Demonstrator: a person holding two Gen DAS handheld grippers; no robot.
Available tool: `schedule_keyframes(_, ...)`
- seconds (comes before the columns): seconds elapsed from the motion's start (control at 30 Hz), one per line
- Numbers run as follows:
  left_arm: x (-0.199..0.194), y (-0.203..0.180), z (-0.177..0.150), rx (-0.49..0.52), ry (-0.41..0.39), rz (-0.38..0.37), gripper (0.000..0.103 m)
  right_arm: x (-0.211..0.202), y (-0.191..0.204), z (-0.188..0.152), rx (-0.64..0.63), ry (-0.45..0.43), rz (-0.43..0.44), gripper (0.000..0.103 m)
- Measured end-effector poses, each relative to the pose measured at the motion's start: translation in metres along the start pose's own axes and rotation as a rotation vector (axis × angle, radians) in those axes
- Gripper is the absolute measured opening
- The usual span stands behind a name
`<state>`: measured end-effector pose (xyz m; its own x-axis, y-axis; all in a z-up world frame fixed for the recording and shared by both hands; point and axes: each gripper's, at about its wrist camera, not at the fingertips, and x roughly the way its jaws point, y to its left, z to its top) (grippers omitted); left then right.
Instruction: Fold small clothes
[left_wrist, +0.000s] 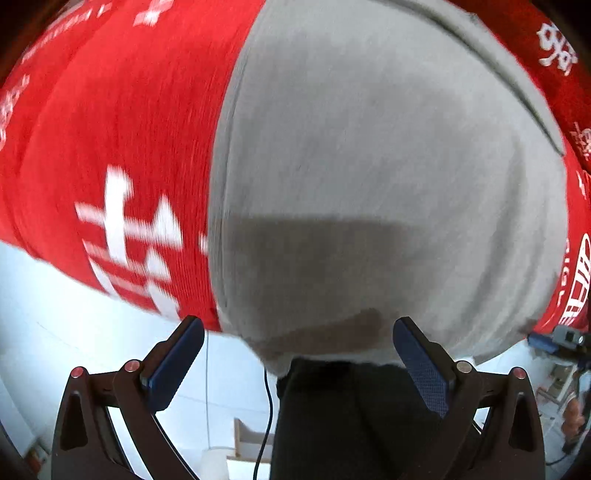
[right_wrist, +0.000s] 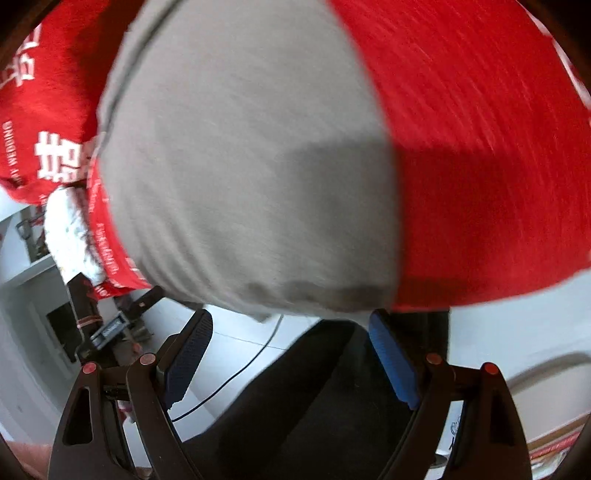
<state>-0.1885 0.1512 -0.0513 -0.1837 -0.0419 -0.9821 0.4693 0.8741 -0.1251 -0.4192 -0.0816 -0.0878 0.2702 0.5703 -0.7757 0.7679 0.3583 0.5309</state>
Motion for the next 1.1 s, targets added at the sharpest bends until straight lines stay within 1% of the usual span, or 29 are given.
schedule_keyframes(0.1, 0.019, 0.002, -0.012, -0.011, 0.020, -0.008, 0.103, 0.014, -0.013, -0.006, 0.018, -0.012, -0.028, 0.089)
schedule_keyframes(0.2, 0.028, 0.001, -0.014, -0.015, 0.014, -0.043, 0.103, 0.028, -0.020, -0.007, 0.017, -0.018, -0.037, 0.089)
schedule_keyframes(0.3, 0.027, 0.001, -0.019, -0.014, 0.007, -0.061, 0.102, 0.037, -0.024, -0.008, 0.031, -0.028, -0.010, 0.089)
schedule_keyframes(0.33, 0.026, 0.003, -0.021, -0.013, 0.002, -0.066, 0.102, 0.039, -0.024, -0.009, 0.046, -0.034, 0.008, 0.086)
schedule_keyframes(0.37, 0.024, 0.005, -0.023, -0.008, -0.007, -0.078, 0.091, 0.039, -0.024, -0.010, 0.056, -0.040, 0.026, 0.080)
schedule_keyframes(0.4, 0.023, 0.008, -0.025, -0.003, -0.004, -0.107, 0.081, 0.039, -0.024, -0.011, 0.068, -0.041, 0.035, 0.062)
schedule_keyframes(0.43, 0.020, 0.009, -0.027, -0.003, -0.002, -0.120, 0.076, 0.040, -0.024, -0.013, 0.072, -0.037, 0.024, 0.035)
schedule_keyframes(0.47, 0.017, 0.014, -0.029, 0.005, -0.002, -0.125, 0.065, 0.040, -0.023, -0.015, 0.072, -0.030, 0.022, 0.023)
schedule_keyframes(0.5, 0.015, 0.013, -0.031, 0.022, 0.002, -0.138, 0.051, 0.039, -0.022, -0.018, 0.073, -0.028, 0.042, 0.017)
schedule_keyframes(0.53, 0.013, 0.013, -0.032, 0.029, 0.007, -0.153, 0.040, 0.035, -0.022, -0.021, 0.073, -0.035, 0.069, 0.012)
schedule_keyframes(0.57, 0.012, 0.014, -0.034, 0.035, 0.020, -0.188, 0.018, 0.031, -0.021, -0.024, 0.070, -0.038, 0.090, 0.007)
schedule_keyframes(0.6, 0.010, 0.018, -0.035, 0.036, 0.032, -0.212, 0.012, 0.025, -0.018, -0.026, 0.067, -0.047, 0.128, 0.006)
schedule_keyframes(0.7, -0.010, 0.022, -0.035, 0.036, 0.025, -0.292, 0.012, 0.004, -0.005, -0.026, 0.056, -0.084, 0.225, 0.005)
schedule_keyframes(0.73, -0.017, 0.022, -0.034, 0.039, 0.017, -0.309, 0.012, -0.009, 0.004, -0.024, 0.044, -0.107, 0.274, 0.005)
schedule_keyframes(0.77, -0.031, 0.021, -0.032, 0.049, -0.004, -0.332, 0.012, -0.017, 0.011, -0.020, 0.036, -0.125, 0.301, 0.005)
schedule_keyframes(0.8, -0.039, 0.022, -0.032, 0.057, -0.016, -0.339, 0.012, -0.026, 0.017, -0.015, 0.026, -0.144, 0.326, 0.005)
schedule_keyframes(0.83, -0.054, 0.019, -0.026, 0.071, -0.041, -0.346, 0.012, -0.038, 0.026, -0.005, 0.012, -0.174, 0.359, 0.005)
schedule_keyframes(0.9, -0.074, 0.018, -0.006, 0.092, -0.079, -0.357, 0.012, -0.052, 0.037, 0.012, 0.001, -0.211, 0.388, 0.005)
schedule_keyframes(0.93, -0.082, 0.016, 0.008, 0.100, -0.099, -0.358, 0.012, -0.061, 0.042, 0.028, -0.001, -0.236, 0.409, 0.005)
schedule_keyframes(1.0, -0.094, 0.011, 0.039, 0.111, -0.145, -0.356, 0.012, -0.071, 0.054, 0.053, -0.016, -0.264, 0.402, 0.005)
schedule_keyframes(1.1, -0.100, 0.005, 0.074, 0.102, -0.192, -0.332, 0.012, -0.083, 0.066, 0.086, -0.033, -0.290, 0.376, 0.005)
